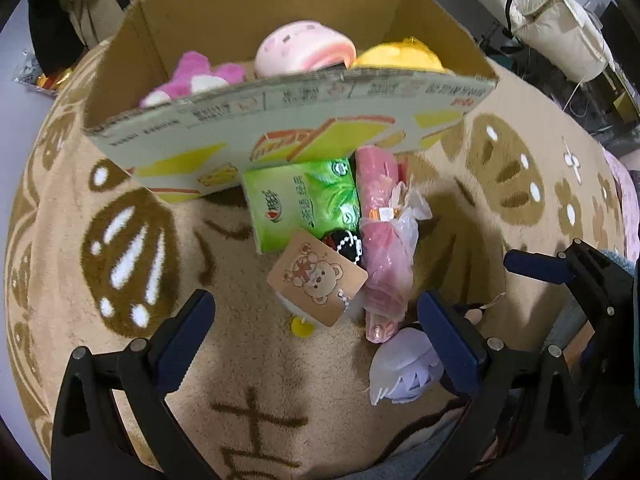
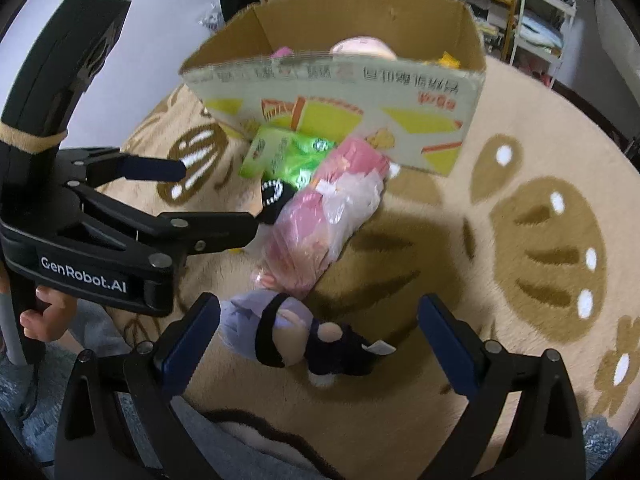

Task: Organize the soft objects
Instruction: 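Move both tools back down toward the remaining items beside the box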

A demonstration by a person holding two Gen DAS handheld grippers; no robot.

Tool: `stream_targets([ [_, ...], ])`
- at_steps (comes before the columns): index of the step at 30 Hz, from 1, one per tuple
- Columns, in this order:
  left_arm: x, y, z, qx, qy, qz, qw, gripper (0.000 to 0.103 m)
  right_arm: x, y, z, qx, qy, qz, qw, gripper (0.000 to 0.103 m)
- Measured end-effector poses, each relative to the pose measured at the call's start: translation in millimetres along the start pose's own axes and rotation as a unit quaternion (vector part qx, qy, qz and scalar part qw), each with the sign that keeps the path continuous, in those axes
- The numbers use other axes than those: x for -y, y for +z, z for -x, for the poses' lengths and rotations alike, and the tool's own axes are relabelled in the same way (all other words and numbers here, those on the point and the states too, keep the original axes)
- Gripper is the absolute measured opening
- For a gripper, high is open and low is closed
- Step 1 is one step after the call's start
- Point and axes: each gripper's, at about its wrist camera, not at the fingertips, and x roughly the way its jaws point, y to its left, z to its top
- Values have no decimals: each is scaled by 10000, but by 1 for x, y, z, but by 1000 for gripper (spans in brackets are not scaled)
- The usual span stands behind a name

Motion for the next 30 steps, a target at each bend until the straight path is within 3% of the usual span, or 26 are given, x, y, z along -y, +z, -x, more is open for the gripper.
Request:
stream_targets([
  [10,-1,6,-34,-395,52,24,9992,100,-3,-2,-29,-607,126,44,9981,103],
  [21,-1,15,-61,-491,-93,49,9987,100,-3,-1,-47,-828,327,-49,9960,103],
  [27,-13,16,-60,-433,-207,256,9985,79,3,0,-50,-862,395,-111,9954,102],
  [30,-16,20,-61,-440,-309,306,9981,67,4,-1,-50,-858,469,-103,9952,96],
])
